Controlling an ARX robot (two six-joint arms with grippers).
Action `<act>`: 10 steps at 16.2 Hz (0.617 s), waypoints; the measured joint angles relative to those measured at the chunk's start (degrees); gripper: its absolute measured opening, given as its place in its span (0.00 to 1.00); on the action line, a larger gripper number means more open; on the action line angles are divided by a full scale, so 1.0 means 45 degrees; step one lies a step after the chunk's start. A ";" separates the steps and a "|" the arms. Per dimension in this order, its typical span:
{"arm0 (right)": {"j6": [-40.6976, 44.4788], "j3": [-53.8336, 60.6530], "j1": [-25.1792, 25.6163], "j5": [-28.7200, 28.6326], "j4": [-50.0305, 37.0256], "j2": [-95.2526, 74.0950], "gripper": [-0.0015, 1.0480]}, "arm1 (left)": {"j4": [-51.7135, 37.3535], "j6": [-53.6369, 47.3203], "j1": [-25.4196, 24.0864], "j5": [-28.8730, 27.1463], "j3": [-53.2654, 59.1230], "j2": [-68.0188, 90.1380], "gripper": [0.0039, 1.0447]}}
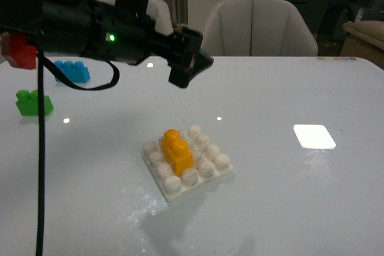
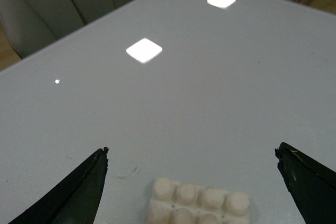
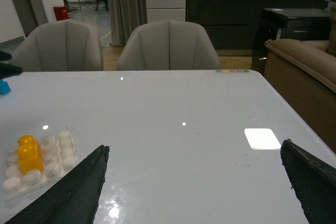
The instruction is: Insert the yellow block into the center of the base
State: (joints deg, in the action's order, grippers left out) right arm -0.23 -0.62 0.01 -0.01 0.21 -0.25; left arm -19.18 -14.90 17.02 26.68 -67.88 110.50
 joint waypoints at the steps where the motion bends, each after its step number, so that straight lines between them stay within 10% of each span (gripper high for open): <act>1: 0.0000 0.0000 0.0000 0.0000 -0.0005 0.0000 0.94 | -0.0476 0.0452 0.0121 -0.0243 0.0806 -0.1132 0.94; 6: 0.0000 0.0000 0.0000 0.0005 0.0000 0.0000 0.94 | -0.0568 0.1676 0.0525 -0.3118 0.5124 -0.8121 0.92; 8: 0.0000 0.0000 0.0000 0.0005 0.0000 0.0000 0.94 | -0.1341 0.2696 0.0510 -0.8208 0.7582 -1.1205 0.69; 10: 0.0000 0.0000 0.0000 -0.0005 -0.0005 0.0000 0.94 | -0.1909 0.3109 -0.0641 -0.9403 0.9564 -1.3284 0.45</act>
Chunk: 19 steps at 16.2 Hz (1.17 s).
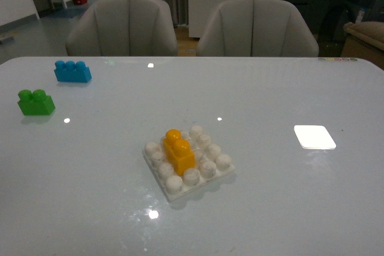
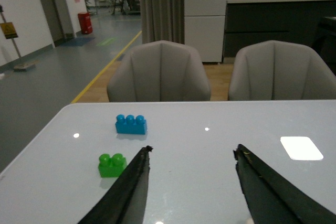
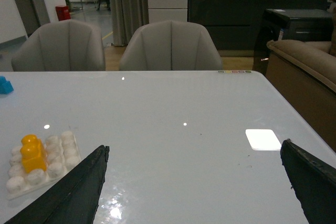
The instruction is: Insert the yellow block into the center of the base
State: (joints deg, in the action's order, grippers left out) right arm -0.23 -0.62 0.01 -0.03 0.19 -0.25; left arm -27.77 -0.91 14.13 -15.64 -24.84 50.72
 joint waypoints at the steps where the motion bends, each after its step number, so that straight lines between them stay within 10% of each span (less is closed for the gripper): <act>1: 0.0000 0.0000 0.0000 0.0005 0.0000 0.0000 0.94 | -0.0029 0.0034 -0.0039 0.0063 0.0107 -0.0073 0.43; 12: 0.0000 0.0000 0.0000 0.0010 0.0005 0.0000 0.94 | -0.0228 0.0160 -0.1044 0.1321 0.2365 -0.1622 0.01; 19: 0.0000 0.0000 0.0000 0.0005 0.0005 0.0000 0.94 | 0.0180 0.0165 -0.1962 0.2341 0.3857 -0.3521 0.01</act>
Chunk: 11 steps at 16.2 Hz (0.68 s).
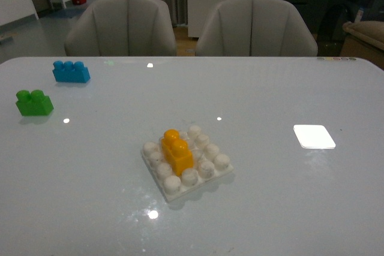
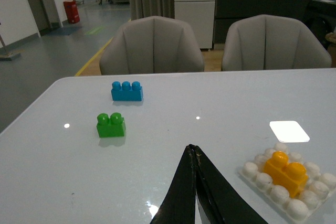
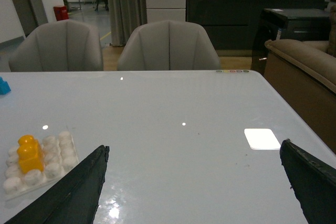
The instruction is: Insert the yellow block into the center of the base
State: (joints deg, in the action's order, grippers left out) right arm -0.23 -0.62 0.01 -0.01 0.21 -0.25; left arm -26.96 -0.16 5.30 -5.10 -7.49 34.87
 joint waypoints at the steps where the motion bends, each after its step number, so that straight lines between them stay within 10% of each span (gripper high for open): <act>1: 0.0000 0.0000 0.0000 0.0000 0.0000 0.0000 0.94 | 0.0175 -0.0005 -0.0792 0.0845 0.0199 -0.0418 0.01; 11: 0.0000 0.0000 0.0000 0.0005 0.0000 0.0000 0.94 | 0.1933 0.0024 -0.1171 0.1132 0.1530 -0.3662 0.01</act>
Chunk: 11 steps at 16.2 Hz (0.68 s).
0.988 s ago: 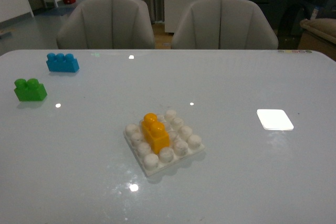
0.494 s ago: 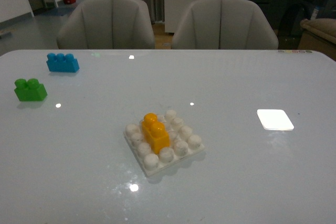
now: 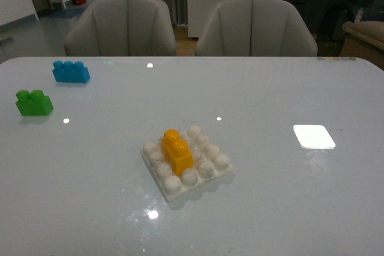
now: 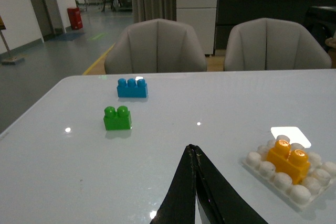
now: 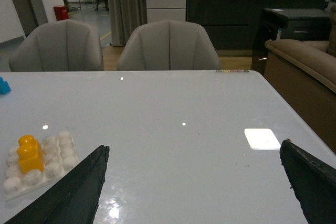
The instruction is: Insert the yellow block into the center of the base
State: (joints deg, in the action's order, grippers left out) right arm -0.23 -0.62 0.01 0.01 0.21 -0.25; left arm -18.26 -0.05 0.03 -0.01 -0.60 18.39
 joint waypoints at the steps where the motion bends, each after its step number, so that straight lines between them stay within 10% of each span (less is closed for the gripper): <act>1: 0.0000 0.0000 0.0000 0.0000 -0.0005 0.0000 0.94 | 0.0359 0.0000 0.0000 0.0000 0.0000 -0.0418 0.01; 11: 0.0005 0.0000 0.0000 -0.0005 -0.0019 0.0000 0.94 | 0.4206 0.0005 0.0000 0.0010 -0.0010 -0.3968 0.01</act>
State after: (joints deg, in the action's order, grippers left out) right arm -0.21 -0.62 0.01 -0.01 0.12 -0.25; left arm 0.67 -0.03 0.03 0.03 -0.64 0.54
